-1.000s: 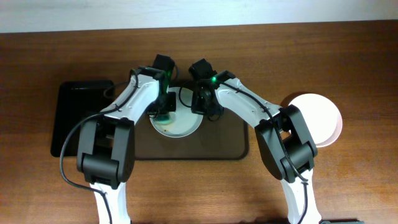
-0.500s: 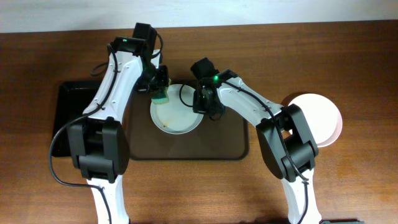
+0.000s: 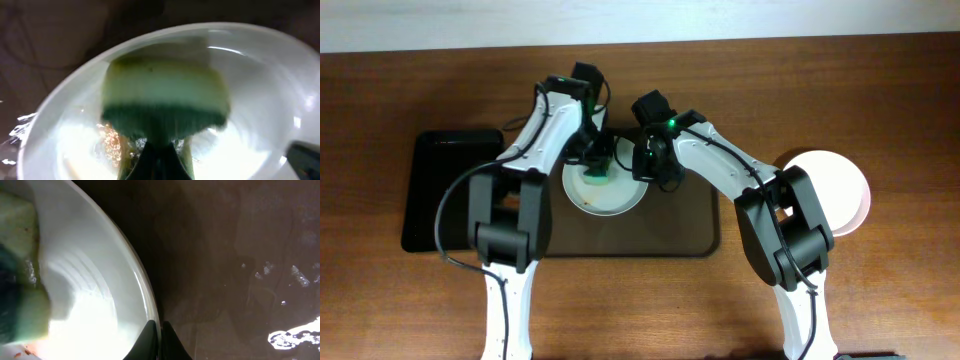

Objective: Clean dirty plates on tray and stack at the side
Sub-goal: 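Scrub the last plate with the sponge in the left gripper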

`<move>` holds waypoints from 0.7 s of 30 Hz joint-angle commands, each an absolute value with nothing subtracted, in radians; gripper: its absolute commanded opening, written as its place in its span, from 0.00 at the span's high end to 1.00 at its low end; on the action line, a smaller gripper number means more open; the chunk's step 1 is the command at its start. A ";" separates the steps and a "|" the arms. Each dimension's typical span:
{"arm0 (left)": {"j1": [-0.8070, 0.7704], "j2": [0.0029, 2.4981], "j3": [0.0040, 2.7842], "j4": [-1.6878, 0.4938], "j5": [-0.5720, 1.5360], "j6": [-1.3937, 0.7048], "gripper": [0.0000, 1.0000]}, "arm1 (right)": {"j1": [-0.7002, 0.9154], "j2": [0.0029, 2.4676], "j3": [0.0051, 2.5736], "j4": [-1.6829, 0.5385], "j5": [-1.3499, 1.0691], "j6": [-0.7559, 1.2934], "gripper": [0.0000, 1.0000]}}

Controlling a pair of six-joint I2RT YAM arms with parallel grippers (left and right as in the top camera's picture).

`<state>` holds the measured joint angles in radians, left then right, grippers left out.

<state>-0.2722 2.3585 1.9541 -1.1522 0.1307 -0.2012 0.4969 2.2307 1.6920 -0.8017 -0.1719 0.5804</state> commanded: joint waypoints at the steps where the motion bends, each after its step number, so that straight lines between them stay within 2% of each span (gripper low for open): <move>1: -0.271 2.404 1.943 -1.217 0.077 -0.181 0.99 | 0.490 2.247 1.685 -0.803 -0.173 0.572 0.96; 7: -0.270 2.405 1.944 -1.435 0.091 -0.105 0.99 | 0.490 2.247 1.685 -0.793 -0.174 0.572 0.96; 12: -0.270 2.405 1.944 -1.512 0.118 -0.019 1.00 | 0.490 2.247 1.685 -0.792 -0.177 0.572 0.96; 16: -0.270 2.407 1.944 -1.435 0.135 -0.007 0.99 | 0.490 2.247 1.685 -0.792 -0.177 0.572 0.96; 21: -0.272 2.409 1.943 -1.205 0.135 -0.085 1.00 | 0.490 2.247 1.685 -0.796 -0.177 0.561 0.96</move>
